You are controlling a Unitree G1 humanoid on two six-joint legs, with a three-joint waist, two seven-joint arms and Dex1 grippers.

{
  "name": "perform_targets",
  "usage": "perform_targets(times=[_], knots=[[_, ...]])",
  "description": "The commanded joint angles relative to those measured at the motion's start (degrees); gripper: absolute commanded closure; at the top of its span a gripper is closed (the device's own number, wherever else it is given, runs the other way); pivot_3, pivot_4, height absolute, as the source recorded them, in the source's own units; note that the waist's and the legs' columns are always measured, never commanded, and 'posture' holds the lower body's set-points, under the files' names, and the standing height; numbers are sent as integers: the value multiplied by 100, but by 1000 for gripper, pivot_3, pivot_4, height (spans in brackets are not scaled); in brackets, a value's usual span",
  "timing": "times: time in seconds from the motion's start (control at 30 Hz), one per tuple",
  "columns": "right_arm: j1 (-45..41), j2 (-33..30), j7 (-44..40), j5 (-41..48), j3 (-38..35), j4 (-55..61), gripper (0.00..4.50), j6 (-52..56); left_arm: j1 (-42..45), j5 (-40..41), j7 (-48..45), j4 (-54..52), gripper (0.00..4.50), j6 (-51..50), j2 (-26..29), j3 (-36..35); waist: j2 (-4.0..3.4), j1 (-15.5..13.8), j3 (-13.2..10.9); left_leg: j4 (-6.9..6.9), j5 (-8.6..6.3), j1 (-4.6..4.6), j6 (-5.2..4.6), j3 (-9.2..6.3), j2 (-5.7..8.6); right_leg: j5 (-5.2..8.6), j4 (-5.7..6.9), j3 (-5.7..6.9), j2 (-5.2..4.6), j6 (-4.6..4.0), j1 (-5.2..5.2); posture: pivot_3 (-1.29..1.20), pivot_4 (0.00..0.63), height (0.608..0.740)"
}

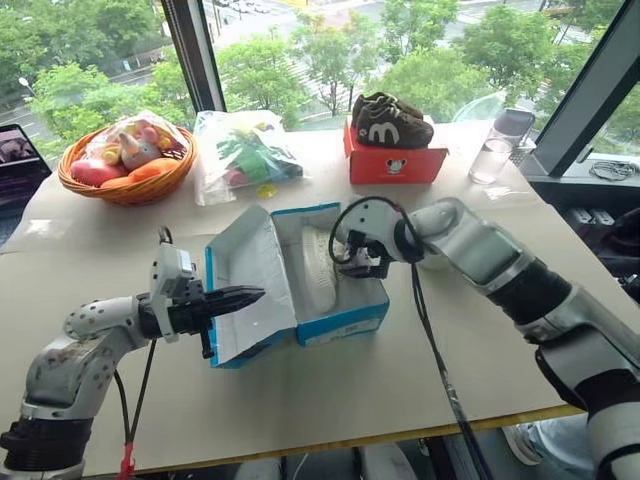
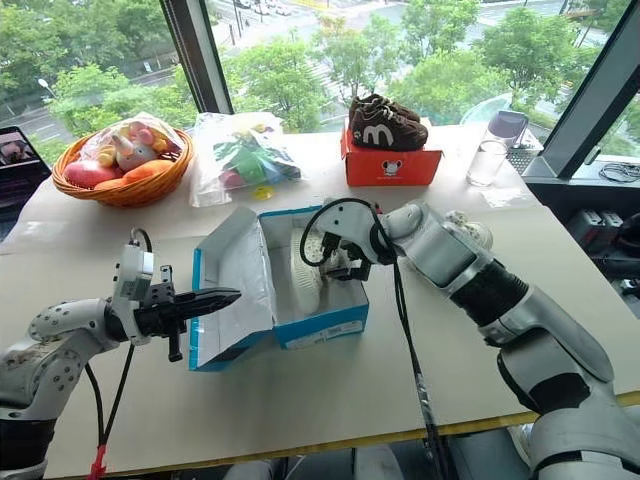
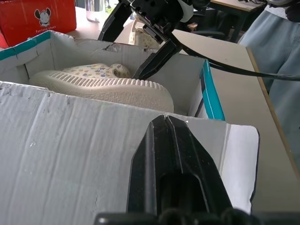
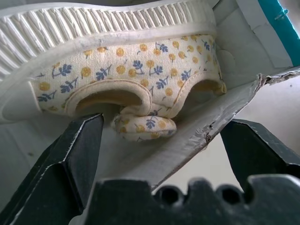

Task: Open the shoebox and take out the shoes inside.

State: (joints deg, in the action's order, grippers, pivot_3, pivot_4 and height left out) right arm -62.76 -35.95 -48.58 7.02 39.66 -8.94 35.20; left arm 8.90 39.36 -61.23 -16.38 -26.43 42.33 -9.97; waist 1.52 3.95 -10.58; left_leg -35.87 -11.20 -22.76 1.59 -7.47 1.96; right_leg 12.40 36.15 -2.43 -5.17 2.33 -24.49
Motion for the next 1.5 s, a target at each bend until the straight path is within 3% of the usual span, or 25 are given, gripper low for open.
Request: perform_targets(times=[0.03, 0.4, 0.77, 1.0, 1.23, 1.33, 1.5], knots=[[-227, 209, -49, -346, -401, 43, 26, -247, 28, 31, 21, -176, 4500, 57, -3, -65, 0, 2, 0, 0, 0, 0, 0, 0, 0, -1, 0, 0, 0, -1, 0, 0, 150, 740], [-176, 505, -114, -899, -897, 174, 26, -380, 92, 5, -8, -123, 4500, 64, 8, -33, 0, -19, 0, 0, -1, 0, 3, 0, 1, -5, 4, 0, -1, -8, -1, 0, 150, 740], [-43, 472, -1163, -1214, -514, 320, 26, -772, 134, -24, -24, -90, 4500, 72, -4, -8, 0, -11, 0, -3, -1, 1, 4, 0, 2, -6, 5, 0, 0, -7, 1, 0, 150, 740], [-281, 786, -1391, -1790, -297, -1029, 26, -1618, 71, -26, 30, -169, 4500, 83, -57, 1, 0, -4, 0, -2, -1, 8, 4, 0, 1, -7, 6, 0, 0, -9, 6, 0, 150, 740], [-375, 1303, -1425, -1794, -572, -1917, 26, -1577, 7, -40, 91, -246, 4500, 78, -102, -3, 1, 8, 1, -1, -1, 37, 6, 0, 0, -9, 8, -1, 1, -11, 33, 0, 150, 740], [-380, 1392, -1439, -1827, -698, -2031, 625, -1587, 0, -39, 103, -260, 4500, 72, -98, -4, 1, 10, 2, -2, 0, 48, 8, 1, -3, -9, 13, -1, 5, -11, 37, 0, 150, 740], [-356, 1439, -1493, -1896, -807, -2016, 2397, -1532, 8, -57, 97, -234, 4500, 84, -97, 25, 1, 4, 1, -3, 2, 50, 12, 1, -2, -9, 39, -3, 6, -14, 30, 0, 150, 740]])
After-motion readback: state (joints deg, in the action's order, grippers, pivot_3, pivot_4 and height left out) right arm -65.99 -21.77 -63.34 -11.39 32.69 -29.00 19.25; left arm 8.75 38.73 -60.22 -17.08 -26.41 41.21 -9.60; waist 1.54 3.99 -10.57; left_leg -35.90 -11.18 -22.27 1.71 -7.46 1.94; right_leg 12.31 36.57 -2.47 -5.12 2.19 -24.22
